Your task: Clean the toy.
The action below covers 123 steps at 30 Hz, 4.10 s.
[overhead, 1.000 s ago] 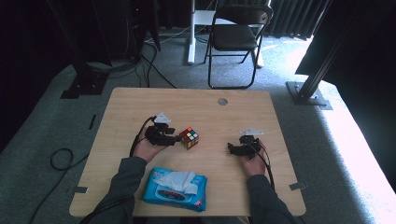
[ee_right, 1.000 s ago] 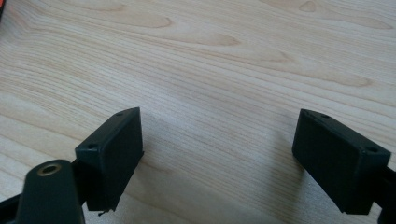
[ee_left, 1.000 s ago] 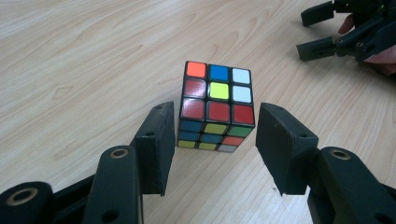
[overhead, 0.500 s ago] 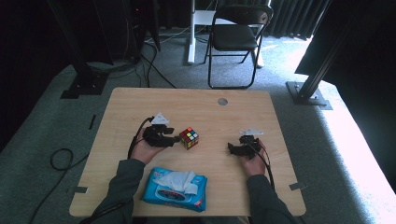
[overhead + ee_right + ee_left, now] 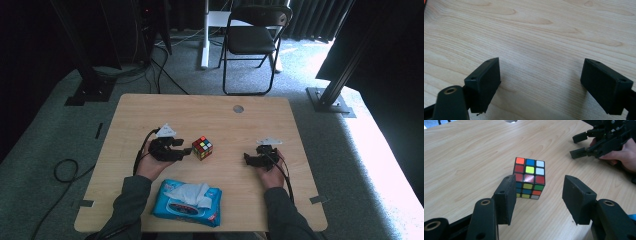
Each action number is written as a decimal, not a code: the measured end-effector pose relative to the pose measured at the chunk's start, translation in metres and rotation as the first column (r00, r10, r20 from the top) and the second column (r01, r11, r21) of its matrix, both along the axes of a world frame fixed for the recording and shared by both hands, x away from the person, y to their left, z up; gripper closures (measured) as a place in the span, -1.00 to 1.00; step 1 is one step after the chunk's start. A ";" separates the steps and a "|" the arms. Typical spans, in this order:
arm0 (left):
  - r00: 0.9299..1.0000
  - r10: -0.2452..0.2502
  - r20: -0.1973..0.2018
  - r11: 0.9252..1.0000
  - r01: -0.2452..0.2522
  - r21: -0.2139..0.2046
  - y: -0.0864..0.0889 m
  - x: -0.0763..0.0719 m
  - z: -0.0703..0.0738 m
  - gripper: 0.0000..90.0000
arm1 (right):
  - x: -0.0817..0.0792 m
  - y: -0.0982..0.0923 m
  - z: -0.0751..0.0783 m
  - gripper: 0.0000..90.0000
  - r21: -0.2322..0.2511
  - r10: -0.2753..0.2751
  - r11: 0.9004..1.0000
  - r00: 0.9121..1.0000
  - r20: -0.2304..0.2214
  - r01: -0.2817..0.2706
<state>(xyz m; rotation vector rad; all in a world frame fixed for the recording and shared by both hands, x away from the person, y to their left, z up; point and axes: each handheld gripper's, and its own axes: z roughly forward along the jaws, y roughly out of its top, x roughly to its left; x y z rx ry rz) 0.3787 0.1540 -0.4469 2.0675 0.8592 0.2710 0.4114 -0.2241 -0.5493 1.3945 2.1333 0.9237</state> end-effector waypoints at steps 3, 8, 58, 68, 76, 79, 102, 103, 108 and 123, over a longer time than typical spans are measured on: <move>1.000 -0.006 -0.005 1.000 0.006 0.008 0.001 -0.004 -0.001 -0.02 | 0.000 0.000 0.000 -0.65 0.000 0.000 1.000 1.000 0.000 0.000; 1.000 -0.012 0.003 1.000 0.012 0.010 0.001 -0.010 0.000 -0.03 | 0.000 0.000 0.000 -0.65 0.000 0.000 1.000 1.000 0.000 0.000; 0.996 -0.085 -0.021 0.996 0.085 0.009 0.005 -0.060 -0.012 -0.08 | 0.000 0.000 0.000 -0.65 -0.001 0.001 1.000 1.000 0.000 -0.001; 0.994 -0.096 -0.045 0.995 0.095 -0.008 0.003 -0.068 -0.019 -0.08 | -0.001 0.000 0.000 -0.65 -0.002 0.003 1.000 1.000 0.001 -0.003; 0.993 -0.103 -0.057 0.995 0.102 -0.007 0.002 -0.074 -0.025 -0.06 | -0.001 0.000 0.000 -0.65 -0.001 0.003 1.000 1.000 0.001 -0.003; 0.992 -0.110 -0.063 0.994 0.110 -0.012 0.002 -0.077 -0.025 -0.04 | -0.001 0.000 0.000 -0.65 -0.001 0.003 1.000 1.000 0.001 -0.003; 0.977 -0.172 -0.128 0.985 0.170 -0.021 -0.004 -0.094 -0.032 0.20 | 0.000 0.000 0.000 -0.65 -0.001 0.003 1.000 1.000 0.001 -0.003; 0.976 -0.176 -0.130 0.984 0.175 -0.021 -0.003 -0.094 -0.031 0.23 | 0.000 0.000 0.000 -0.65 -0.001 0.003 1.000 1.000 0.001 -0.003; 0.972 -0.193 -0.138 0.981 0.193 -0.013 -0.002 -0.098 -0.030 0.44 | 0.000 0.000 0.000 -0.65 -0.001 0.003 1.000 1.000 0.001 -0.003; 0.980 -0.195 -0.037 0.981 0.196 0.016 -0.003 -0.105 -0.018 0.99 | 0.000 0.000 0.000 -0.65 -0.001 0.003 1.000 1.000 0.000 -0.003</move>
